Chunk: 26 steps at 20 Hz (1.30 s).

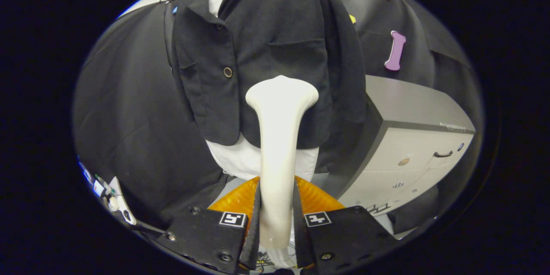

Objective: Iron the clothes twice with a garment steamer, once on the left side and once on the right side.

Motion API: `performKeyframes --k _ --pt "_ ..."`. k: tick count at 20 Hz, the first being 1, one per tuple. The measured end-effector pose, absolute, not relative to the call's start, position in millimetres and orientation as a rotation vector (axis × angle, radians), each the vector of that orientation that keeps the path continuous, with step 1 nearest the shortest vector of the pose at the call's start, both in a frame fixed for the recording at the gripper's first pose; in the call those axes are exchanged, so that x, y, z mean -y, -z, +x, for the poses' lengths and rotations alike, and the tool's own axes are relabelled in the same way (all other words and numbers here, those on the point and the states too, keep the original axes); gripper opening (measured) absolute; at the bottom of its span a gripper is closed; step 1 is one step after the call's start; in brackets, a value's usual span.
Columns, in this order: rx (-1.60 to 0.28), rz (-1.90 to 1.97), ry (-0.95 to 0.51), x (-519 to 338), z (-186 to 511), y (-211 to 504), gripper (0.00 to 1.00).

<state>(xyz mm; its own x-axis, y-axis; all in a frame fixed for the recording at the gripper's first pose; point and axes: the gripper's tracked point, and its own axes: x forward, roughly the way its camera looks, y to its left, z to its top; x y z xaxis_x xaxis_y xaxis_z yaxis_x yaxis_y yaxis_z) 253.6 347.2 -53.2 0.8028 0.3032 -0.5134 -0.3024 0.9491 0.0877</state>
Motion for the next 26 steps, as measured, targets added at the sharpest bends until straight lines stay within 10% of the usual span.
performKeyframes --k 26 --pt "-0.03 0.022 -0.506 -476 195 -239 0.36"
